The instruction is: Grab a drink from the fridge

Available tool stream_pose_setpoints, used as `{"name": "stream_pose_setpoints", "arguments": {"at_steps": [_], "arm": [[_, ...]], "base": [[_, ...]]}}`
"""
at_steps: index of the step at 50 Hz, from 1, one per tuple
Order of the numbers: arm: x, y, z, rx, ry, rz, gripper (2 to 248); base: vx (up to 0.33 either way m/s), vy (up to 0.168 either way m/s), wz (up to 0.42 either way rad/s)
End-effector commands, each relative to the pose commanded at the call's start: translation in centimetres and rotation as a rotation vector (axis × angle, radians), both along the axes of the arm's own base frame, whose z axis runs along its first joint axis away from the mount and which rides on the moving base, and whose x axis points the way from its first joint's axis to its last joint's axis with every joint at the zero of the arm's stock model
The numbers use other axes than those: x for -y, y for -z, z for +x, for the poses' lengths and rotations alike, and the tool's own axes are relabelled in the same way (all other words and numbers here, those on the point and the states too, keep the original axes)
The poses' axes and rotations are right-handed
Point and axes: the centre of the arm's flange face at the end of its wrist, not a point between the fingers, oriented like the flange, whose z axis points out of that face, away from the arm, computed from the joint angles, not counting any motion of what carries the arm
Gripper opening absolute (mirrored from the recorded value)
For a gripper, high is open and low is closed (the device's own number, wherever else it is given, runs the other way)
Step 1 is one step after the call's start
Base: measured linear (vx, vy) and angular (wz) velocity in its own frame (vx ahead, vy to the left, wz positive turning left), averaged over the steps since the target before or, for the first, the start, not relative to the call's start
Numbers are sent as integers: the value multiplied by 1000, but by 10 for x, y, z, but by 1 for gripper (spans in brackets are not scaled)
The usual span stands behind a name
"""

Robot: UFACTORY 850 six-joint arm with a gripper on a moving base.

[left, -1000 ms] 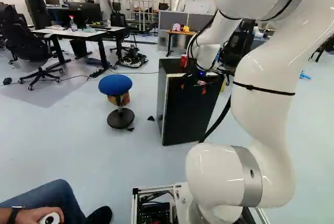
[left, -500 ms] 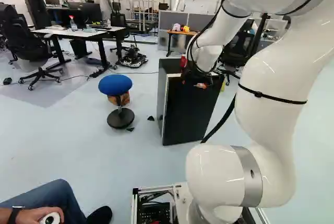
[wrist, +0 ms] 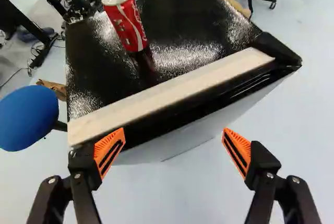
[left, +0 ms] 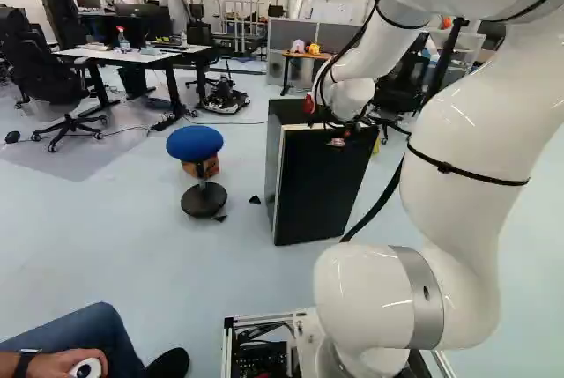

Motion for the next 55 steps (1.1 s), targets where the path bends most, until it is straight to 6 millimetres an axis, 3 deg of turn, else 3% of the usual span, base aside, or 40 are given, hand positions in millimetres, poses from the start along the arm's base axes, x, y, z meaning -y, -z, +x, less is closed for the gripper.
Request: {"name": "stream_pose_setpoints", "arguments": {"at_steps": [25,55], "arm": [[5,-17,12,229,1,-90,247],[6,-8,24,416,-30,-178,247]], "base": [[0,0,0],[0,0,0]]}}
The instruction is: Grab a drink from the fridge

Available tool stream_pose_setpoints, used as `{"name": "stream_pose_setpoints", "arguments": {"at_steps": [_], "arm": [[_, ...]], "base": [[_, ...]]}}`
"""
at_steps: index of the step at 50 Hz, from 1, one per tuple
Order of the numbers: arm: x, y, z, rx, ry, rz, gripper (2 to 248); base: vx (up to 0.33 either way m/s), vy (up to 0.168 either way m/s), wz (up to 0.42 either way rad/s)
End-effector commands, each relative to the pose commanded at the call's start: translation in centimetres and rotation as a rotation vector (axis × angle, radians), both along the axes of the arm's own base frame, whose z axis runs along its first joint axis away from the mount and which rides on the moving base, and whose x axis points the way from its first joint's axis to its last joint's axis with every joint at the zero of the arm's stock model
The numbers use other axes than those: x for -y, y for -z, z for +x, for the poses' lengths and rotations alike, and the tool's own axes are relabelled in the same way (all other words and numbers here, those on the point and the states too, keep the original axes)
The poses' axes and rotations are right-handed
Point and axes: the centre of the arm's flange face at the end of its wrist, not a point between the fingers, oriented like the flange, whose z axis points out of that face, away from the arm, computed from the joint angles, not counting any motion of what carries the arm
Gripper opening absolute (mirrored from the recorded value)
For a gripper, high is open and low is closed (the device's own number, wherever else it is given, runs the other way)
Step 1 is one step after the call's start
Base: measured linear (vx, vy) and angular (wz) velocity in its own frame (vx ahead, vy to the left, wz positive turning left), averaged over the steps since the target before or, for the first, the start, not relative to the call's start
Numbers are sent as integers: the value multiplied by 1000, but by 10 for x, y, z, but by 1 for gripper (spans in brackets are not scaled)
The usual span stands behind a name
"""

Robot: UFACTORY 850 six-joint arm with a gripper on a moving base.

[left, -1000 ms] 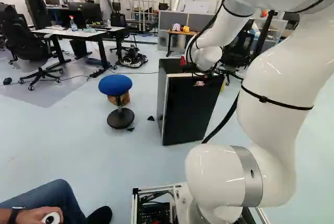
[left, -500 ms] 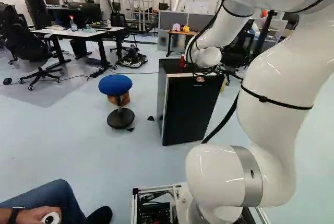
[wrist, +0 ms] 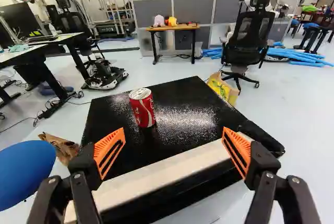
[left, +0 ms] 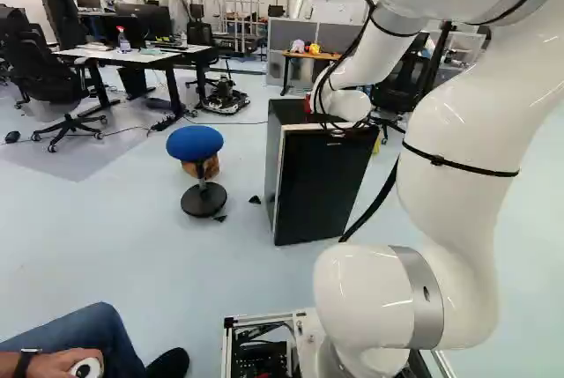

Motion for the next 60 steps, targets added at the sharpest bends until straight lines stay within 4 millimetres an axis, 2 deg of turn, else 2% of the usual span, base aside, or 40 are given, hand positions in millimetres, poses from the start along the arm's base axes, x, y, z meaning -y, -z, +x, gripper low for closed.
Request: {"name": "stream_pose_setpoints", "arguments": {"at_steps": [24,60], "arm": [[-2,17,6,53,-38,-41,247],[-11,48,31,94,-100,-73,247]], "base": [[0,0,0],[0,0,0]]}}
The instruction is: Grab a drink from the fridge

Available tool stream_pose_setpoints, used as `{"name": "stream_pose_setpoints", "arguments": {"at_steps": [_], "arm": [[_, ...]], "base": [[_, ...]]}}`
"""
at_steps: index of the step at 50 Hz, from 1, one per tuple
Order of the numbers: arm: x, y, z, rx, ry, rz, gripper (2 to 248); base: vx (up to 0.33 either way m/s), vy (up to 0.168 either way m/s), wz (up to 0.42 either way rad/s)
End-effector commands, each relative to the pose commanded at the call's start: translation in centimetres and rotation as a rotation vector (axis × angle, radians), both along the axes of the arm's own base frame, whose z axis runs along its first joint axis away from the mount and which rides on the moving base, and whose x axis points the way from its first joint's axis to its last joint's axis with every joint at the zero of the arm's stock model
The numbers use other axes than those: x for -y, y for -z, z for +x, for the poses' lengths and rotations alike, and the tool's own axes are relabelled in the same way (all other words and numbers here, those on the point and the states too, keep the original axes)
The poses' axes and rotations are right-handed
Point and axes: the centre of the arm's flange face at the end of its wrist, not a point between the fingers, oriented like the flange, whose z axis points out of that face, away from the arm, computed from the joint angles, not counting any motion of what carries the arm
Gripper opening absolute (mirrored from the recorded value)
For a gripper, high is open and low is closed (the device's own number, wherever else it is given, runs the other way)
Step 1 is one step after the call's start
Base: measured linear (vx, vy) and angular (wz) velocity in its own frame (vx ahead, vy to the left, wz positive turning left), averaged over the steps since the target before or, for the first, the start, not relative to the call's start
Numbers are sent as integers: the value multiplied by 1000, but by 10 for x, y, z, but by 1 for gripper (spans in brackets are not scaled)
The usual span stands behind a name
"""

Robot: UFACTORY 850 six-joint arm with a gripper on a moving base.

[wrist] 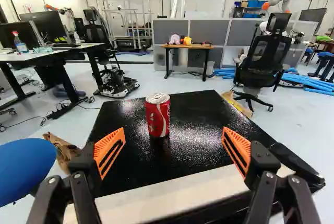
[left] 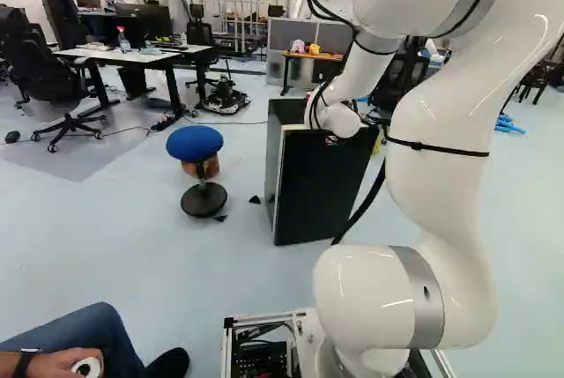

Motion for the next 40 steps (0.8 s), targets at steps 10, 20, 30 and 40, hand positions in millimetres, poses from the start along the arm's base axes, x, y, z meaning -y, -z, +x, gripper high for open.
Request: {"name": "stream_pose_setpoints", "arguments": {"at_steps": [10,20,30,40], "arm": [[-1,8,8,27,-13,-9,247],[-1,17,16,43,-21,-13,247],[-1,28,23,44,-23,-13,247],[-1,29,30,59,-25,-15,247]], "base": [[0,0,0],[0,0,0],[0,0,0],[0,0,0]]}}
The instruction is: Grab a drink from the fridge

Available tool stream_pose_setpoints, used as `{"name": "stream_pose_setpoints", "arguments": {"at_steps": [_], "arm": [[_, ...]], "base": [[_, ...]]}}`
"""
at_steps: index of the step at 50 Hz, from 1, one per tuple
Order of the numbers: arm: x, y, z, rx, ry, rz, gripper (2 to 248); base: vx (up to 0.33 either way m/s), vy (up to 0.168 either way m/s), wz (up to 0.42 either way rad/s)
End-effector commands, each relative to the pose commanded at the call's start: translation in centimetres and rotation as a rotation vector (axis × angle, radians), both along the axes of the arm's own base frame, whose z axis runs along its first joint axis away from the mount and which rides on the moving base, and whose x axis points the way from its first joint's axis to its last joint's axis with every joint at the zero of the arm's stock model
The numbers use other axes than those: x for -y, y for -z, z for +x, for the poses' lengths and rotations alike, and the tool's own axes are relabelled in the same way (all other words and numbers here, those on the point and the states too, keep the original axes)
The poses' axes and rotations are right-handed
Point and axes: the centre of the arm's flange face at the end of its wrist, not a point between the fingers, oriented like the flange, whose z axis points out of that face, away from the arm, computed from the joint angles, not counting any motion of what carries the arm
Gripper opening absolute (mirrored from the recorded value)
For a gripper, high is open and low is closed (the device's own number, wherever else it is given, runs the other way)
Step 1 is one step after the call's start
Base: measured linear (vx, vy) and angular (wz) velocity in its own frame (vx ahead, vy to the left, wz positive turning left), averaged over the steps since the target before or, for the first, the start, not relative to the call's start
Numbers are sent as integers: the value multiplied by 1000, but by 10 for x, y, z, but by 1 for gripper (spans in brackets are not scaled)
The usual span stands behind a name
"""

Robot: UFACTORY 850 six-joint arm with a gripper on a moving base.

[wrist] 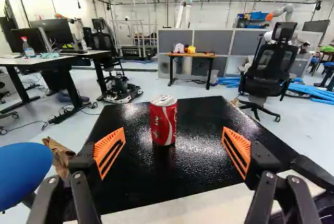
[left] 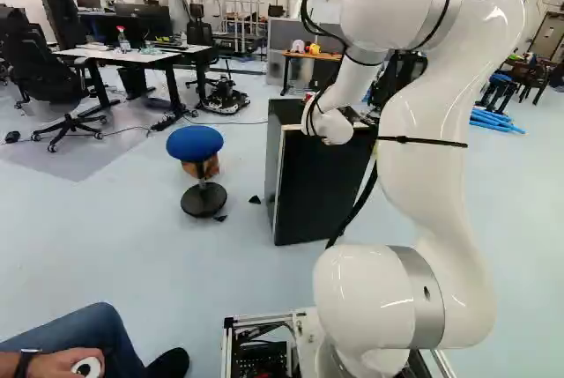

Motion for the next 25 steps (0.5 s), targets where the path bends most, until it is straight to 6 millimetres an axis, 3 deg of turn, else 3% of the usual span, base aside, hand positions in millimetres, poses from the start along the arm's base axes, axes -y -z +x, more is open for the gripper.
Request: {"name": "stream_pose_setpoints", "arguments": {"at_steps": [25], "arm": [[1,2,20,22,-4,-3,247]], "base": [[0,0,0]]}}
